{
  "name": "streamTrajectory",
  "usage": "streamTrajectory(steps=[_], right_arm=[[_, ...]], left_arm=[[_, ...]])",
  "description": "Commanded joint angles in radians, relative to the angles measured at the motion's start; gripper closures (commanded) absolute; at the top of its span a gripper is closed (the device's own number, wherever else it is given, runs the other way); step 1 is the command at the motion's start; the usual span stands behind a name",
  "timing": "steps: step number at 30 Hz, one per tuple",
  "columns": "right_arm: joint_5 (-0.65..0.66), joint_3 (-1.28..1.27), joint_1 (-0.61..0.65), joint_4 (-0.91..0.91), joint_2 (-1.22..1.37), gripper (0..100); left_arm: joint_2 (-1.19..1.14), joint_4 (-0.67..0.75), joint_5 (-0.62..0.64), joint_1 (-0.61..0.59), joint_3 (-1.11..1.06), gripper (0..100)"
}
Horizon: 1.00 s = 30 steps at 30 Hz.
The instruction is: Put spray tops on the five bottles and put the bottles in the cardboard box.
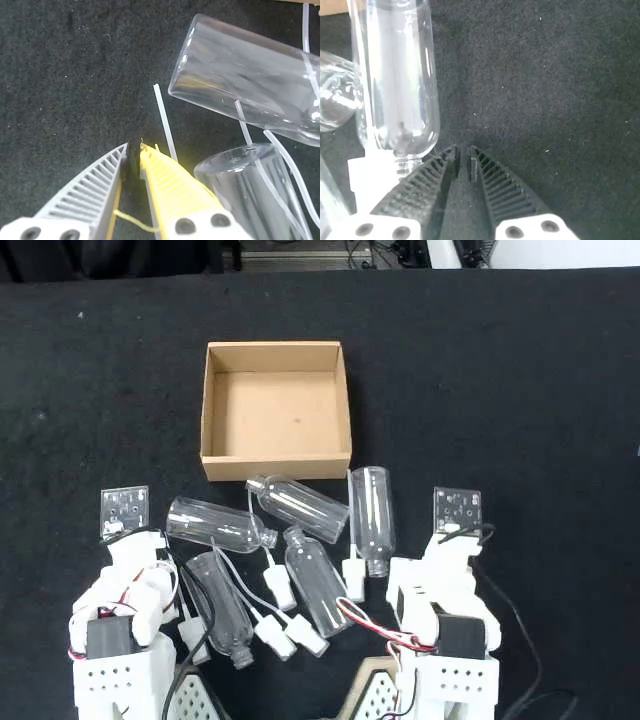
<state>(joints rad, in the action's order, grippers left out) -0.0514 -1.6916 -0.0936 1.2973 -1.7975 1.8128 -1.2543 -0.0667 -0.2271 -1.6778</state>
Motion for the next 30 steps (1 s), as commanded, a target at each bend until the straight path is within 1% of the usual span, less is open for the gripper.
streamTrajectory(steps=[1, 30], right_arm=[[-0.005, 0.008, 0.009, 0.008, -0.097, 98.7], [-0.005, 0.008, 0.005, 0.008, -0.097, 98.7]], left_arm=[[0.018, -0.021, -0.005, 0.004, -0.022, 97], [0.018, -0.012, -0.012, -0.007, -0.022, 97]])
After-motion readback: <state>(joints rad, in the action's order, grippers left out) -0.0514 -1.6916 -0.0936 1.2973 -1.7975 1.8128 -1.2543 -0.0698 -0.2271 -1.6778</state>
